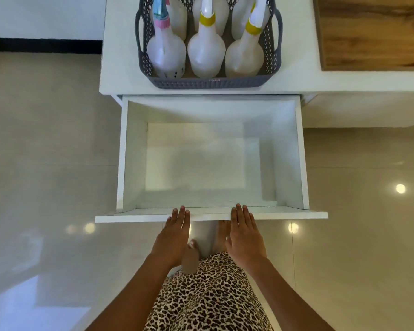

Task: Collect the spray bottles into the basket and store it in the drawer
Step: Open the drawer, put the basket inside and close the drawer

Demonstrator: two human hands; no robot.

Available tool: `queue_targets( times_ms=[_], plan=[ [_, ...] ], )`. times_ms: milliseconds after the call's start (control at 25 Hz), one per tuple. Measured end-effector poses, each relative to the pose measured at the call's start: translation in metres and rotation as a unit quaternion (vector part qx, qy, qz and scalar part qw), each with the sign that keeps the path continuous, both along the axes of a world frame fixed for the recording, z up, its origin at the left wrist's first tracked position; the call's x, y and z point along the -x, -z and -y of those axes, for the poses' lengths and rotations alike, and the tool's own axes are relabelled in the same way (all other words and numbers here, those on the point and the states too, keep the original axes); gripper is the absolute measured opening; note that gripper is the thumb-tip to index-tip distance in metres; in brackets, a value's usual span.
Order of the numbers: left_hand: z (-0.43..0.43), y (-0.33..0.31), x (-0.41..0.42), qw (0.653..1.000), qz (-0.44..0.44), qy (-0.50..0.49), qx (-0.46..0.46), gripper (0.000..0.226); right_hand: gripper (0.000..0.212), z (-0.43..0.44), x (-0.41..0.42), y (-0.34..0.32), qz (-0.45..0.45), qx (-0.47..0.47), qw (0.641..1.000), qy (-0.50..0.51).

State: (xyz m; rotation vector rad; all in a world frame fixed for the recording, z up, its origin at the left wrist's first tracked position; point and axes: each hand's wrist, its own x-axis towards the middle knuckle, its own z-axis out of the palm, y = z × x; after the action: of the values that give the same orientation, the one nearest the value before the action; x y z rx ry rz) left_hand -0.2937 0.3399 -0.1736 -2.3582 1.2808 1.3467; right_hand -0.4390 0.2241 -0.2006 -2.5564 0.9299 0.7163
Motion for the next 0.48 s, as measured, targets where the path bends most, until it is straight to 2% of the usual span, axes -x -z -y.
queue_targets(
  times_ms=[120,480],
  plan=[
    [-0.005,-0.006,0.007,1.0,-0.016,-0.004,-0.004,0.082,0.072,-0.007,0.007,-0.008,-0.024,-0.043,0.999,-0.013],
    [-0.01,0.007,0.008,1.0,-0.015,-0.019,0.009,0.086,0.074,-0.01,0.004,-0.003,-0.044,-0.039,0.998,0.009]
  ],
)
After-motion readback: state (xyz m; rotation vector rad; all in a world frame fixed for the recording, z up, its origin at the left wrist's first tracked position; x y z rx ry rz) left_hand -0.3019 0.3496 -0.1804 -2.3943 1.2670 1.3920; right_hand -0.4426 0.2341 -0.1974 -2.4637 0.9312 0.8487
